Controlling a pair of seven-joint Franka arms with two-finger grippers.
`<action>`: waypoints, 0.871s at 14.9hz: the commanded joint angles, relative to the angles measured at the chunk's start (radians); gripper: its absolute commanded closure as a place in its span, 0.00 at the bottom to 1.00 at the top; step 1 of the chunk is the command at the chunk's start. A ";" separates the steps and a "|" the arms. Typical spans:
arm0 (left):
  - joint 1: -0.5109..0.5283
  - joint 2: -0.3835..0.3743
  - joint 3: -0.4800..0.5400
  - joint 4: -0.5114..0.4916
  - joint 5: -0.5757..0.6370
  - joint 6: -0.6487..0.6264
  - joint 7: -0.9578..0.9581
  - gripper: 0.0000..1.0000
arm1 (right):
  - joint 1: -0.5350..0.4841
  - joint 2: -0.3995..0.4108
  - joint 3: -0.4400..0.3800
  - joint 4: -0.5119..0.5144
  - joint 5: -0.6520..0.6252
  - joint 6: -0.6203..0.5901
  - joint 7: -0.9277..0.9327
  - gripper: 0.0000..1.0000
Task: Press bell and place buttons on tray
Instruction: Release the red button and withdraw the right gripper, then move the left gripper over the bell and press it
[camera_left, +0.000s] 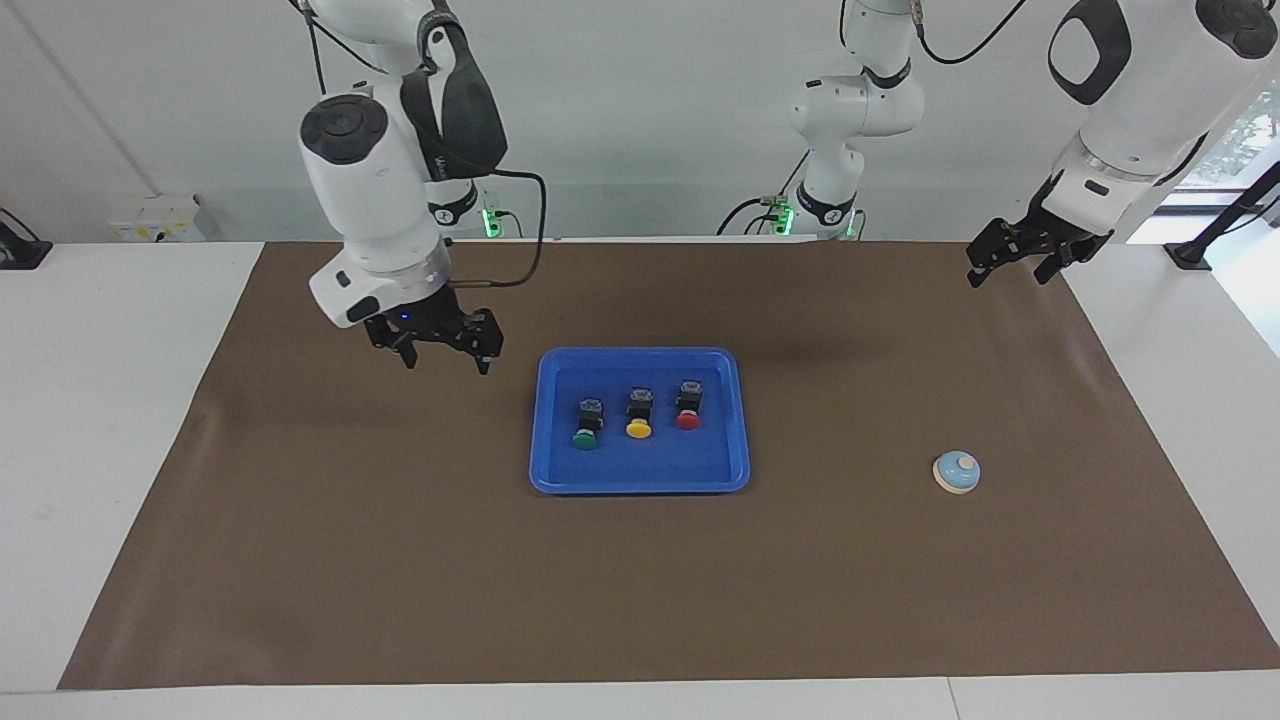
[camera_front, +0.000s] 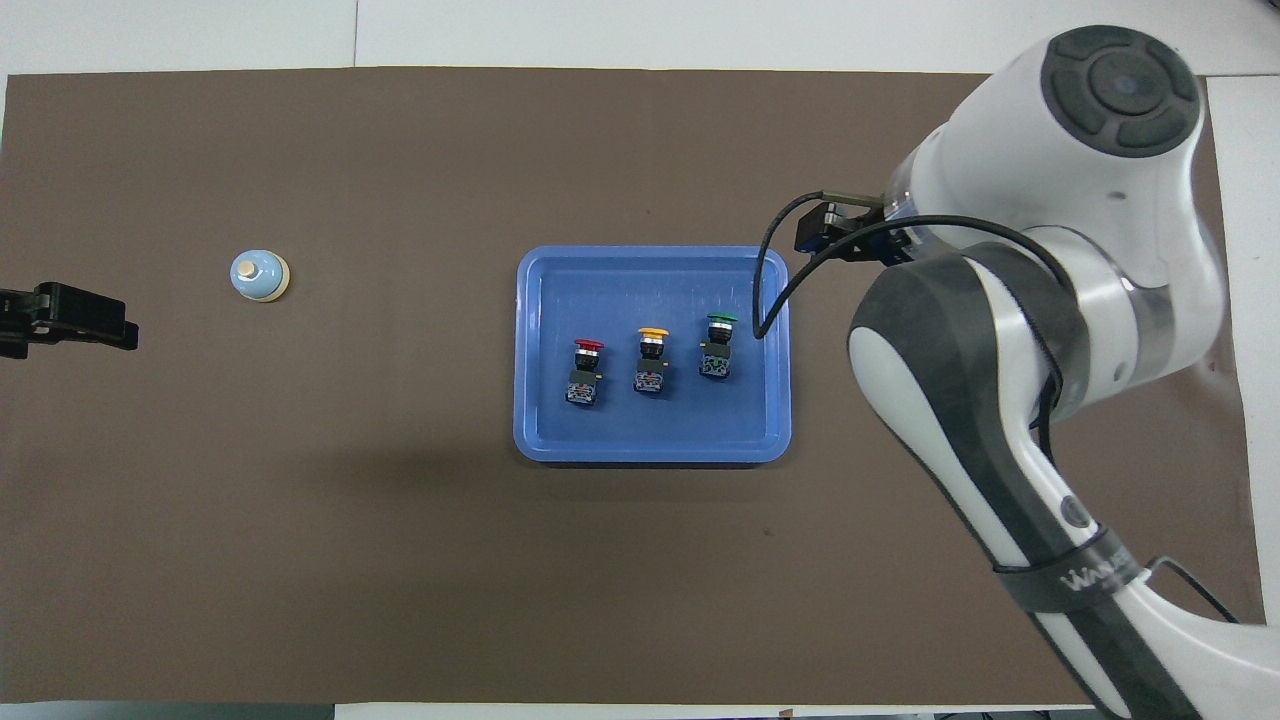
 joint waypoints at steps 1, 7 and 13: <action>-0.014 -0.001 0.004 -0.001 -0.001 0.051 -0.004 0.76 | -0.056 -0.066 0.013 -0.016 -0.003 -0.081 -0.126 0.00; -0.035 0.154 0.004 0.052 0.000 0.164 -0.070 1.00 | -0.125 -0.202 0.011 -0.025 -0.018 -0.258 -0.215 0.00; -0.030 0.313 0.004 0.095 -0.001 0.293 -0.064 1.00 | -0.237 -0.228 0.063 -0.035 -0.013 -0.281 -0.218 0.00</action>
